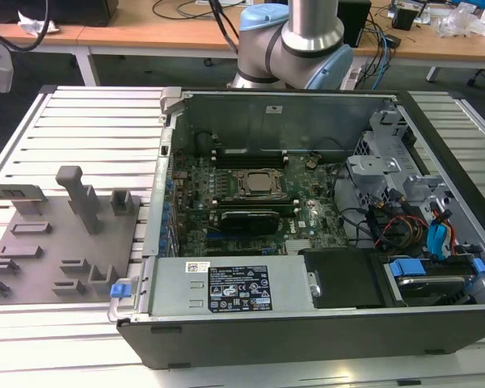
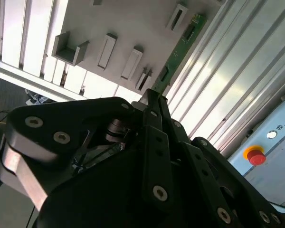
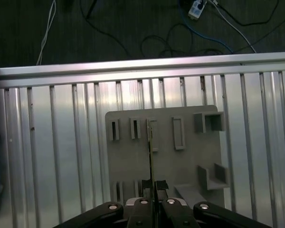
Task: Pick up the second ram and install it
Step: 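Pick up the second ram and move it above second insertion slot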
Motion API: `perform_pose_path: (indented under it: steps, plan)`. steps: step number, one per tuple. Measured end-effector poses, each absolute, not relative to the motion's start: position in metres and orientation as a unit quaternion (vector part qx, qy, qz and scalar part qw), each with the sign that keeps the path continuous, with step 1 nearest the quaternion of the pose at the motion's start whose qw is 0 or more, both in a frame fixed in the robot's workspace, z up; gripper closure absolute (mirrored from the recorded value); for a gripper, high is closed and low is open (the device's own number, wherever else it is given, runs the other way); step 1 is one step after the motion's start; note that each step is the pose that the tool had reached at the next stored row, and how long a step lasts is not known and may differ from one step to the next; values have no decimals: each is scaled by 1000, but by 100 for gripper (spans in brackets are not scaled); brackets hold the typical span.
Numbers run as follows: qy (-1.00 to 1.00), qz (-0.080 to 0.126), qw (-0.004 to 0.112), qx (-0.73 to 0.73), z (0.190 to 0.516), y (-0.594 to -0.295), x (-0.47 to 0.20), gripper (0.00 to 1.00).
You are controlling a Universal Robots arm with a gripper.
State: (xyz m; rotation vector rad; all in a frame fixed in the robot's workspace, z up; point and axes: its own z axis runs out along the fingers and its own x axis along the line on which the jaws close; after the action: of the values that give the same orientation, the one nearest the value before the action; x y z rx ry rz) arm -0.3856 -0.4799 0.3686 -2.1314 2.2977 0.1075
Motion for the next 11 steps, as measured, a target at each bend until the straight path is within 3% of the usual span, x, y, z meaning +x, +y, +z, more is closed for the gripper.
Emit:
perform_pose_path:
  steps: [11]
  plan:
    - [733, 35, 4, -680, 403, -480, -386, 87]
